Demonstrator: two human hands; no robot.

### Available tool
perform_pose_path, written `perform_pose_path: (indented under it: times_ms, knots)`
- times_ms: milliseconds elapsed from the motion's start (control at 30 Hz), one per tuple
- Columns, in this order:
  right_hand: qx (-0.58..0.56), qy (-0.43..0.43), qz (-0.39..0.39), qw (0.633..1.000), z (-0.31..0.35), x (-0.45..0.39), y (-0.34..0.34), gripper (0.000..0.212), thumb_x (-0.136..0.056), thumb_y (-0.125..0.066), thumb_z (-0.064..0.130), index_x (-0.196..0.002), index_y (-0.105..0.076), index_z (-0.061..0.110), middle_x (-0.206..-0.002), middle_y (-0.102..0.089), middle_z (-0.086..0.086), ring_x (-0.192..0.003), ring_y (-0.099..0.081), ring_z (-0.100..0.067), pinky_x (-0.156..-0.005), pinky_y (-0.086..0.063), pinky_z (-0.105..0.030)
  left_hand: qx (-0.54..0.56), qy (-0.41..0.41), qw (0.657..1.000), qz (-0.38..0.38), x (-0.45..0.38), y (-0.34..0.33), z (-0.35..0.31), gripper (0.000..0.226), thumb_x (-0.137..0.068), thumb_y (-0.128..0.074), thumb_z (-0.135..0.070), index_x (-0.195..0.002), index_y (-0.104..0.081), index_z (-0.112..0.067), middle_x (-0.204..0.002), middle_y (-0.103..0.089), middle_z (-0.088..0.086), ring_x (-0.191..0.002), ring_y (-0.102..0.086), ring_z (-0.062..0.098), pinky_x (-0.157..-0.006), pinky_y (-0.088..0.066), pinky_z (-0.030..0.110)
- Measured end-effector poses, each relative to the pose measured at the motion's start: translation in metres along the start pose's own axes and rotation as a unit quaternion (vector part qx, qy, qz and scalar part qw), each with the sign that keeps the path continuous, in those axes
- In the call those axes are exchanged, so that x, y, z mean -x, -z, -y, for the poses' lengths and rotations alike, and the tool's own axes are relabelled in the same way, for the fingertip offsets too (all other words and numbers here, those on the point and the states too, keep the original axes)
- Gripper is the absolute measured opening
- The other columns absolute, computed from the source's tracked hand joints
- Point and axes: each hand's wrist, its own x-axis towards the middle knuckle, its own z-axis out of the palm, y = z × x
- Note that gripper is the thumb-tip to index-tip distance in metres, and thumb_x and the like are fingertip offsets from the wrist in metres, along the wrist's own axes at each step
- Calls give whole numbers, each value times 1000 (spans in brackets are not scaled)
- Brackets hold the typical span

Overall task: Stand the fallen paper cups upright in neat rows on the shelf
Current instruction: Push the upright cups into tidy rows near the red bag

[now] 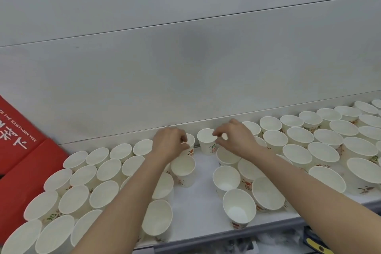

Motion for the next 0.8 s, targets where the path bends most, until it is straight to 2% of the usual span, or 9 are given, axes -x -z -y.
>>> perform_pose_path:
  times_ms: [100,167,233,333,500,600,700,800]
  knots:
    - [60,18,58,996,3,-18,-16,33,-81,-62,18,-111,-67,29,-102,-64,7,-108,-45,-19,-73,-34,-27,-44,-9,999,22,-12,-16,-11,20,-75,-70,-45,-88,-69,-29,-88,-67,-7,-90,-60,19,-71,-40,28]
    - [82,10,72,994,5,-23,-20,30,-83,-60,17,-108,-69,30,-96,-55,3,-111,-45,-20,-71,-28,-25,-71,-16,997,19,-15,-22,-14,11,-77,-67,-37,-77,-67,-26,-78,-64,-3,-83,-58,22,-67,-32,29]
    - [97,10,73,993,3,-26,-22,24,-83,-58,18,-99,-72,30,-92,-51,0,-108,-46,-22,-70,-25,-25,-84,-23,996,13,-15,-25,-10,10,-80,-65,-33,-80,-71,-25,-79,-66,-2,-84,-59,23,-68,-29,28]
    - [92,22,72,993,-1,-28,-27,18,-82,-60,20,-90,-73,29,-84,-53,3,-98,-48,-21,-69,-24,-26,-87,-35,995,19,-14,-25,-2,13,-82,-64,-34,-86,-73,-26,-85,-70,-2,-86,-60,20,-70,-30,27]
    - [78,58,66,993,-3,-34,-45,9,-77,-64,24,-81,-71,27,-80,-66,2,-89,-53,-22,-77,-32,-29,-83,-38,995,25,-12,-21,5,14,-84,-62,-31,-90,-74,-27,-88,-72,-1,-88,-62,19,-70,-31,25]
    - [66,64,69,993,-1,-35,-47,10,-79,-65,25,-85,-72,26,-83,-68,2,-90,-54,-21,-79,-37,-29,-60,-39,997,36,-11,-19,7,17,-84,-64,-32,-97,-74,-28,-95,-72,-4,-95,-61,19,-73,-33,24]
    - [-16,44,42,998,-3,-28,-36,22,-80,-71,31,-100,-73,23,-96,-70,6,-97,-55,-16,-78,-42,-29,9,-31,999,32,-4,-10,8,30,-80,-71,-39,-109,-70,-32,-107,-70,-10,-103,-61,14,-82,-41,25]
    - [-78,15,-17,997,-16,-15,-14,13,-78,-74,25,-91,-74,23,-87,-71,9,-91,-58,-14,-75,-45,-29,80,-19,997,13,13,2,10,16,-78,-72,-34,-94,-72,-33,-95,-69,-13,-92,-61,10,-75,-46,27]
